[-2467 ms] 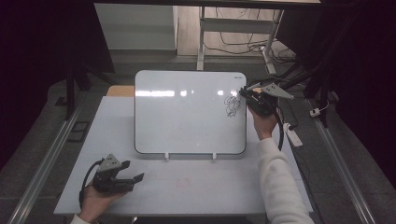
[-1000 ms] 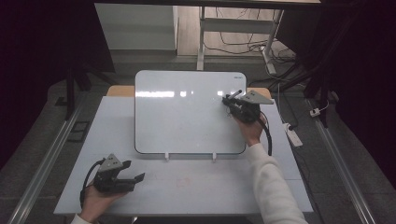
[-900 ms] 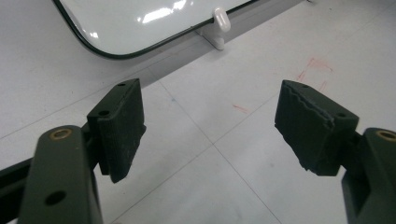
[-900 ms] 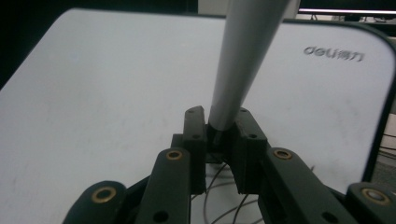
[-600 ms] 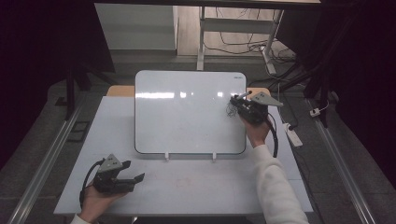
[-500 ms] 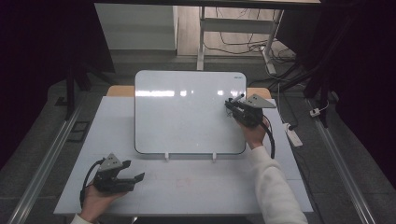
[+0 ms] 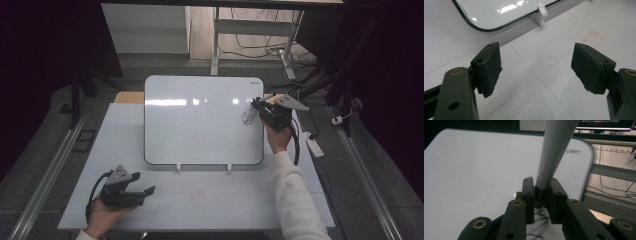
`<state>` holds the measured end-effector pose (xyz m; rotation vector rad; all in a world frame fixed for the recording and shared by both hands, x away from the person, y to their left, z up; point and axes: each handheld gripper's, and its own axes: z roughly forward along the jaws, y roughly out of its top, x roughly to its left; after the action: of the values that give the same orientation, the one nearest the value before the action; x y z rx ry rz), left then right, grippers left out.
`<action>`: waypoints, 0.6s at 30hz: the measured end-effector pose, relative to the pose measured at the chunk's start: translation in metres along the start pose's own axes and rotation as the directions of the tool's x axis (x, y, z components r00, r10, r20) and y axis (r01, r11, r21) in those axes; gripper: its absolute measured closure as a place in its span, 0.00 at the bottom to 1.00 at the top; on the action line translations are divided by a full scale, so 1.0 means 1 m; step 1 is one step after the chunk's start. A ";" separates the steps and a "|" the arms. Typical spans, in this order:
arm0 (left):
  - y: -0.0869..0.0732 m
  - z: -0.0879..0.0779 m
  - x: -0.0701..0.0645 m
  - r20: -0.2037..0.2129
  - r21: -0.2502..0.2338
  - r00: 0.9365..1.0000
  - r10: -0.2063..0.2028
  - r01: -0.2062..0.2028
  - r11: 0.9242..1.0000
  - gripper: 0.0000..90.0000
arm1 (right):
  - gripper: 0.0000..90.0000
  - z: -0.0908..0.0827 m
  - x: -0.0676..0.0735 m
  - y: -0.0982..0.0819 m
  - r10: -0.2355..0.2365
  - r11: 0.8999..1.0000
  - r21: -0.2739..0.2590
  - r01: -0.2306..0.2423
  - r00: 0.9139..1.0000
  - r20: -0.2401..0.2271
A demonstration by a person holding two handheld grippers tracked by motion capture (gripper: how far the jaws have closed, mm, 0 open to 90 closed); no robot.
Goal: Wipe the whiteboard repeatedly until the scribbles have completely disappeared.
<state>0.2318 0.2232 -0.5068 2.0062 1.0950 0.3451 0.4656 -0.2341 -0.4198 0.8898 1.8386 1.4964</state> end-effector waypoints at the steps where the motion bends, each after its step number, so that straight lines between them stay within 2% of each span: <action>1: 0.000 0.000 0.000 -0.001 -0.003 1.000 -0.001 0.001 1.000 0.28 | 0.86 -0.001 0.002 0.000 -0.034 0.999 0.005 0.034 0.999 0.004; 4: 0.000 0.001 0.002 0.000 0.002 1.000 -0.008 0.008 1.000 0.28 | 0.86 -0.002 0.000 0.003 -0.054 0.998 0.012 0.054 0.998 0.016; 5: 0.000 0.002 0.002 -0.001 0.005 1.000 -0.006 0.006 1.000 0.28 | 0.86 -0.004 -0.009 0.003 -0.004 1.000 -0.002 0.004 1.000 0.024; 7: 0.000 0.002 0.001 0.000 0.005 1.000 -0.001 0.001 1.000 0.28 | 0.86 -0.004 -0.010 0.002 0.009 1.000 -0.005 -0.009 1.000 0.021; 8: 0.000 0.001 0.001 0.000 0.003 1.000 0.000 0.000 1.000 0.28 | 0.86 -0.003 -0.002 0.000 -0.032 0.999 0.025 0.032 0.999 -0.008; 9: 0.001 0.001 0.001 0.001 0.002 1.000 -0.002 0.002 1.000 0.28 | 0.86 -0.003 0.002 0.000 -0.065 0.997 0.040 0.066 0.998 -0.019; 10: 0.001 0.002 0.001 -0.001 0.002 1.000 -0.003 0.003 1.000 0.28 | 0.86 -0.004 0.002 0.001 -0.078 0.996 0.039 0.079 0.997 -0.013; 11: 0.001 0.002 0.001 -0.001 0.005 1.000 -0.003 0.003 1.000 0.28 | 0.86 -0.005 -0.003 0.001 -0.053 0.998 0.021 0.053 0.999 0.012; 13: 0.001 0.003 0.000 0.000 0.007 1.000 -0.001 0.001 1.000 0.28 | 0.86 -0.009 -0.014 0.000 0.029 0.999 -0.020 -0.027 0.998 0.054; 14: 0.001 0.003 -0.001 0.002 0.009 1.000 0.001 -0.001 1.000 0.28 | 0.86 -0.009 -0.016 0.000 0.043 0.999 -0.028 -0.041 0.998 0.047; 16: 0.001 0.003 -0.002 0.002 0.008 1.000 0.005 -0.005 1.000 0.28 | 0.86 -0.009 -0.011 -0.001 0.002 1.000 -0.013 -0.001 0.999 0.043; 17: 0.002 0.004 -0.002 0.002 0.008 1.000 0.006 -0.006 1.000 0.28 | 0.86 -0.009 -0.011 -0.001 0.002 1.000 -0.013 -0.001 0.999 0.043; 18: 0.002 0.004 -0.001 0.003 0.009 1.000 0.005 -0.005 1.000 0.28 | 0.86 -0.008 -0.008 -0.001 -0.041 0.999 0.003 0.041 0.999 0.026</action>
<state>0.2343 0.2195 -0.5080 2.0166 1.0916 0.3403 0.4639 -0.2457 -0.4185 0.8637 1.8300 1.4509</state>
